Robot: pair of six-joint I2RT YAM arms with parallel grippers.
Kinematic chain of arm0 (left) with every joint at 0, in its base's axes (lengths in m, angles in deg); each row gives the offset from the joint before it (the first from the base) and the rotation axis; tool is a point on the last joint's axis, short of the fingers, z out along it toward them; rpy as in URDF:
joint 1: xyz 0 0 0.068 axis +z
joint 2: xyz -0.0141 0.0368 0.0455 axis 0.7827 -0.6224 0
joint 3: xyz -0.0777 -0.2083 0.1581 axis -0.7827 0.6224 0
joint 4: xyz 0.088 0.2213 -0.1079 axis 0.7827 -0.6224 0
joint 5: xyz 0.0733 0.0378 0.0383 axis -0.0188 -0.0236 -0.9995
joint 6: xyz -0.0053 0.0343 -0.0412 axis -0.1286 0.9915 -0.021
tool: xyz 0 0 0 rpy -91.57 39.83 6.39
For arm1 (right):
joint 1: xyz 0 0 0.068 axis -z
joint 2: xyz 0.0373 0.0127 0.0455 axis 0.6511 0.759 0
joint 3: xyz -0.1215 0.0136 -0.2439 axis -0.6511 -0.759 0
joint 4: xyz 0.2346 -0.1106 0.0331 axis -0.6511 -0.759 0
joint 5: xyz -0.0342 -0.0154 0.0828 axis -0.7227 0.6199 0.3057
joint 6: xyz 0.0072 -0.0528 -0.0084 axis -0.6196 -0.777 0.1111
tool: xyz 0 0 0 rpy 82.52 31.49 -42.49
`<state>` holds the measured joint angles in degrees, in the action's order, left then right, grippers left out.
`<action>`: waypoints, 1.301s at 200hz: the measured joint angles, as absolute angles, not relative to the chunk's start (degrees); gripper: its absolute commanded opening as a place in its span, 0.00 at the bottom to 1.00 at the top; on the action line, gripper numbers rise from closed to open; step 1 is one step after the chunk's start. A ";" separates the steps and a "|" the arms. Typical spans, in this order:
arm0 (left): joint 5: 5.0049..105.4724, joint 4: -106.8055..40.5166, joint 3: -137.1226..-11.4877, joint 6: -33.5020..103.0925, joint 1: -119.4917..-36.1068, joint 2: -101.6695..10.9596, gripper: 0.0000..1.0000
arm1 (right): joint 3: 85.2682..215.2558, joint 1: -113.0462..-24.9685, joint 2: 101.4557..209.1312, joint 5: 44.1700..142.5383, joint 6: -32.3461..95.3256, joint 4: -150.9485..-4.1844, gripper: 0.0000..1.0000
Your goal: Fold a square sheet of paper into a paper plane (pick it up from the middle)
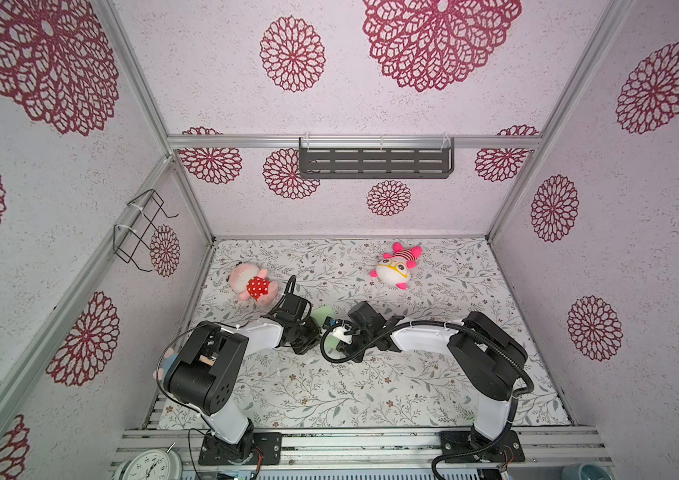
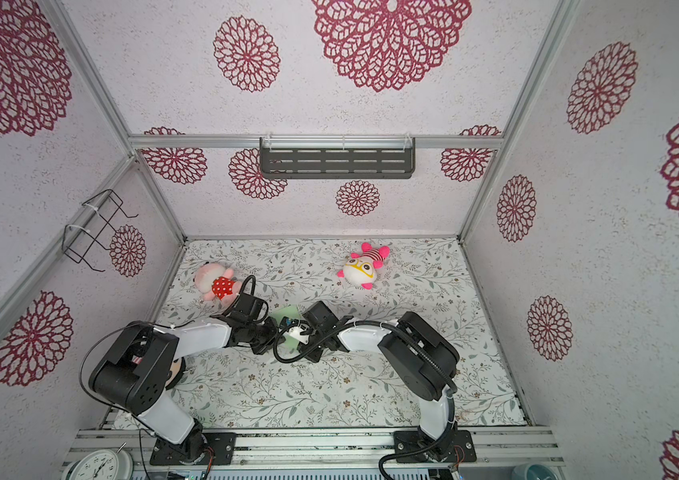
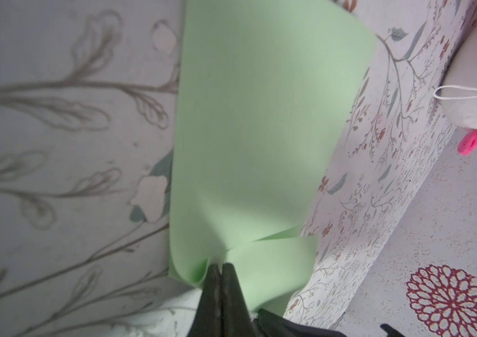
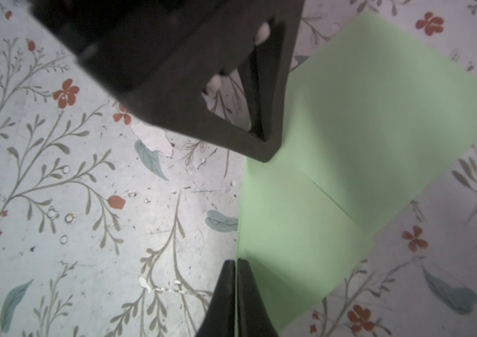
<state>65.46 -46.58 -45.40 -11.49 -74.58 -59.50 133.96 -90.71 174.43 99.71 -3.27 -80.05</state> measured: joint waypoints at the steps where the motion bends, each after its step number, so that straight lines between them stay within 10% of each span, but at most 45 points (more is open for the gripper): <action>1: 65.46 -46.60 -45.40 -11.45 -74.58 -59.50 0.00 | 133.96 -90.71 174.43 99.68 -3.29 -80.05 0.10; 260: 62.58 -56.11 -49.11 -2.95 -68.09 -59.33 0.05 | 134.55 -90.71 175.43 98.50 -4.06 -81.55 0.09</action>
